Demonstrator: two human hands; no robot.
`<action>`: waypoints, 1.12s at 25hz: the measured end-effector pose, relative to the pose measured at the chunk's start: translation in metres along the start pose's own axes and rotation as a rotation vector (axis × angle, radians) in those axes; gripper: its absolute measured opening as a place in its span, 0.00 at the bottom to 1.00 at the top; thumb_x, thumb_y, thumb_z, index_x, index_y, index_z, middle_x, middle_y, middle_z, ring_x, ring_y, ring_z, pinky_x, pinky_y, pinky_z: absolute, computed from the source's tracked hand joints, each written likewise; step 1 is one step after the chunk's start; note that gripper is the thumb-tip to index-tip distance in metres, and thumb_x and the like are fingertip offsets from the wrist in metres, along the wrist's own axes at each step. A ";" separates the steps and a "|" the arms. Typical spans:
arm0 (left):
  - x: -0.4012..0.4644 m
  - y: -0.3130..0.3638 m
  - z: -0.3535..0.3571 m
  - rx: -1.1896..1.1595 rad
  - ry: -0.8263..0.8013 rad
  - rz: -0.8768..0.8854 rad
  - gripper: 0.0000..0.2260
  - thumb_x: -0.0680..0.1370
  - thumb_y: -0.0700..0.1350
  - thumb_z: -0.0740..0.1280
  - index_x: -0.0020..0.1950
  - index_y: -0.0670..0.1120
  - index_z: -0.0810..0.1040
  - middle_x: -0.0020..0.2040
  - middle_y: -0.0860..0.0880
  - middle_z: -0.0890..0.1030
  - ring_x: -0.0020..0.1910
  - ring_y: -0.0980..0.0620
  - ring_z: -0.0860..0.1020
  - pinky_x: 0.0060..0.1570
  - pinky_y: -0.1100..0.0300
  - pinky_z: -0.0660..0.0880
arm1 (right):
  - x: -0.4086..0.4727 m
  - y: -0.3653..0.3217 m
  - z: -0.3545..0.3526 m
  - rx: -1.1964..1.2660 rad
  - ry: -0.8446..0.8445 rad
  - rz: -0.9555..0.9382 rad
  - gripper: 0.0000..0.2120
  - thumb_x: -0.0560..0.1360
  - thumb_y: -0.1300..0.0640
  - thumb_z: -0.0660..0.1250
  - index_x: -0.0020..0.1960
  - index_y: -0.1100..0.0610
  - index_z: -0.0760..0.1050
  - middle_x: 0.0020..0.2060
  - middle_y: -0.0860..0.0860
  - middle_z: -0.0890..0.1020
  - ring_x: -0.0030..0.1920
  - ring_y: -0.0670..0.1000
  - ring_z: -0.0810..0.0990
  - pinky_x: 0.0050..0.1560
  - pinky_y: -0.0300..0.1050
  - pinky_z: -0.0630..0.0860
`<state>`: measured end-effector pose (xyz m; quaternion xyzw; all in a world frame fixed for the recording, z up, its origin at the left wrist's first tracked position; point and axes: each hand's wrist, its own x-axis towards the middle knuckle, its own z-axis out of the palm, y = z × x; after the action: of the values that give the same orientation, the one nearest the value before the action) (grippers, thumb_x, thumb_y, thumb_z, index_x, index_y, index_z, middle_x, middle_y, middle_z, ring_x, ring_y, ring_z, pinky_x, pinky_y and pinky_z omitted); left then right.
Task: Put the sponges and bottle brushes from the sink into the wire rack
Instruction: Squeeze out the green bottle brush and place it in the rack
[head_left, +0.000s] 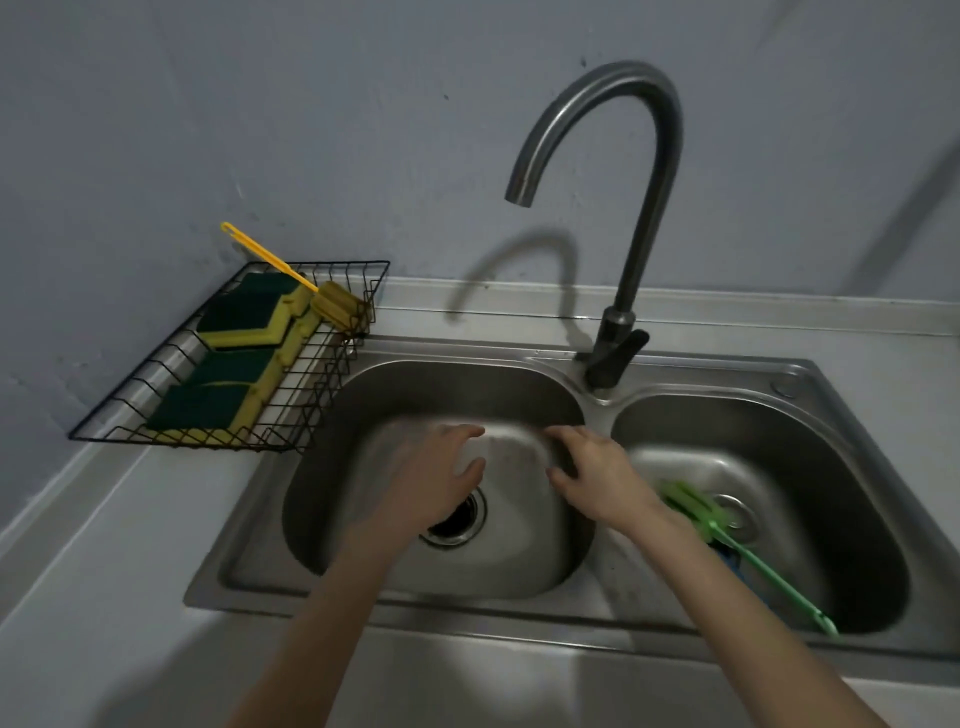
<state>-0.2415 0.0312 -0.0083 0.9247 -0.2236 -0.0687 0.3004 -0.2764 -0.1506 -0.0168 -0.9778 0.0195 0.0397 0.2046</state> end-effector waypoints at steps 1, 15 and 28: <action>-0.001 0.012 0.014 -0.018 0.009 0.002 0.18 0.77 0.43 0.62 0.67 0.44 0.69 0.67 0.44 0.73 0.67 0.48 0.69 0.64 0.62 0.62 | -0.008 0.014 -0.003 -0.001 0.005 0.002 0.24 0.75 0.56 0.62 0.70 0.55 0.63 0.67 0.56 0.71 0.67 0.55 0.69 0.70 0.46 0.63; 0.025 0.118 0.124 -0.136 -0.115 0.003 0.15 0.77 0.42 0.61 0.63 0.44 0.73 0.60 0.43 0.78 0.58 0.48 0.76 0.56 0.65 0.67 | -0.040 0.139 -0.028 0.016 -0.066 0.120 0.21 0.75 0.56 0.61 0.68 0.55 0.65 0.65 0.57 0.72 0.66 0.57 0.71 0.65 0.45 0.65; 0.071 0.147 0.225 0.092 -0.494 0.097 0.19 0.76 0.40 0.59 0.68 0.43 0.67 0.66 0.41 0.71 0.63 0.41 0.71 0.61 0.49 0.71 | -0.045 0.224 0.000 0.200 -0.211 0.371 0.17 0.73 0.61 0.64 0.61 0.59 0.71 0.59 0.60 0.79 0.60 0.59 0.77 0.58 0.47 0.73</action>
<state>-0.2912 -0.2248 -0.1038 0.8807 -0.3373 -0.2677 0.1971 -0.3337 -0.3549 -0.1023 -0.9228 0.1814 0.1767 0.2904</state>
